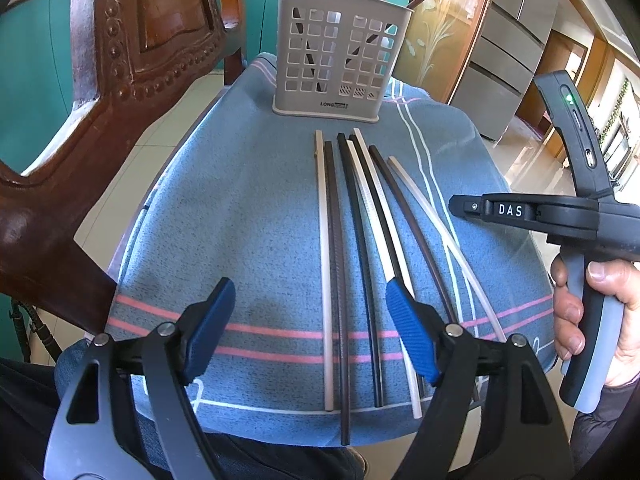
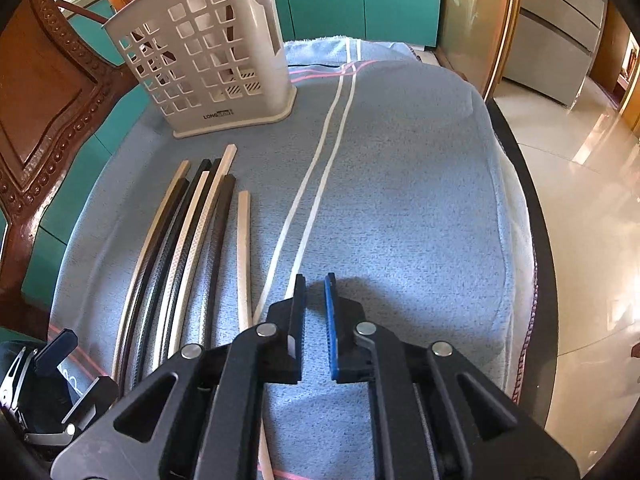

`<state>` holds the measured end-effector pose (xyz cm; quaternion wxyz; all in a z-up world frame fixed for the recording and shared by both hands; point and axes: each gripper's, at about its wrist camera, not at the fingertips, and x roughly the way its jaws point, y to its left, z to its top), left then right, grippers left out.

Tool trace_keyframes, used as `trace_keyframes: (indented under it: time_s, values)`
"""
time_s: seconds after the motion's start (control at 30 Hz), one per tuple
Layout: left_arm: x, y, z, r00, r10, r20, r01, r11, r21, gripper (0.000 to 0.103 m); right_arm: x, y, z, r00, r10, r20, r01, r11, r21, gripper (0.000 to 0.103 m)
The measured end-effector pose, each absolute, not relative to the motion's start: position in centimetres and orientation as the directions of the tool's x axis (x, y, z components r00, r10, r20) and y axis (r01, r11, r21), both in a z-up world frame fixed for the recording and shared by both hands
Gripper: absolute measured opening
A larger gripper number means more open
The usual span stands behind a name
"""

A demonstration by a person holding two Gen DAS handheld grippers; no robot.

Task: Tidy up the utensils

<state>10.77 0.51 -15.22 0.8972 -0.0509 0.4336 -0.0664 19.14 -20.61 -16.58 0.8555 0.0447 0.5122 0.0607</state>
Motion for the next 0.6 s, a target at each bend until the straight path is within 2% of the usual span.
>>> trace_keyframes:
  time_s: [0.3, 0.37, 0.53, 0.6]
  values:
    - [10.8, 0.6, -15.3, 0.608, -0.176, -0.774, 0.078, 0.984, -0.162, 0.078, 18.7, -20.2, -16.4, 0.464, 0.156, -0.872, -0.087, 0.988, 0.13, 0.01]
    - [11.4, 0.9, -15.1, 0.611, -0.19, -0.769, 0.081, 0.981, -0.178, 0.078, 18.5, -20.1, -16.3, 0.462, 0.166, -0.871, -0.1, 0.986, 0.135, 0.004]
    - [13.7, 2.0, -14.6, 0.597, -0.242, -0.765, 0.093, 0.968, -0.234, 0.077, 18.2, -20.5, -15.5, 0.479, 0.174, -0.86, -0.097, 0.985, 0.146, 0.003]
    - [14.5, 2.3, -14.7, 0.584, -0.267, -0.766, 0.103, 0.961, -0.256, 0.064, 18.1, -20.7, -15.1, 0.491, 0.177, -0.853, -0.098, 0.984, 0.147, 0.003]
